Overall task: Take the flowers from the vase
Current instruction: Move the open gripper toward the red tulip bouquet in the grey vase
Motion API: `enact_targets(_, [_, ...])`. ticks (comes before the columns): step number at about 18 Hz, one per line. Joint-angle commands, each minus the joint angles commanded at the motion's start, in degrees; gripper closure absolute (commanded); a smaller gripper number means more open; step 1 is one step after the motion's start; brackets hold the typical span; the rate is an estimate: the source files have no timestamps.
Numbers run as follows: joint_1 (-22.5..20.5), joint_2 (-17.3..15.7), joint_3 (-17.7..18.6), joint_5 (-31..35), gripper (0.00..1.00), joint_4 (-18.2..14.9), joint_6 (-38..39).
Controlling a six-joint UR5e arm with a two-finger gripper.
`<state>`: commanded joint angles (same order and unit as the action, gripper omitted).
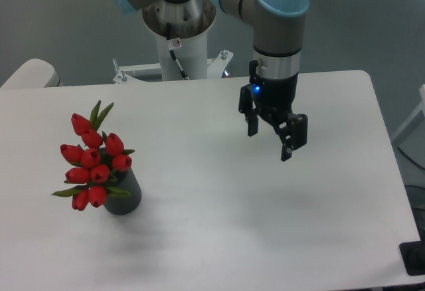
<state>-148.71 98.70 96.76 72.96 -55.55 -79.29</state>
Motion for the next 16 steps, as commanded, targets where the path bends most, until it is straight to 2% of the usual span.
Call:
enact_targets(4, [0.0, -1.6, 4.4, -3.1, 0.00, 0.4, 5.5])
enact_targets(8, [-0.3, -1.8, 5.7, -13.0, 0.00, 0.3, 15.2])
enact_targets(11, [0.0, -1.8, 7.2, -17.0, 0.00, 0.5, 19.6])
enact_targets(13, [-0.1, -1.9, 8.2, -18.3, 0.00, 0.9, 20.4])
enact_targets(16, [0.2, -2.7, 10.5, -23.6, 0.00, 0.8, 20.9])
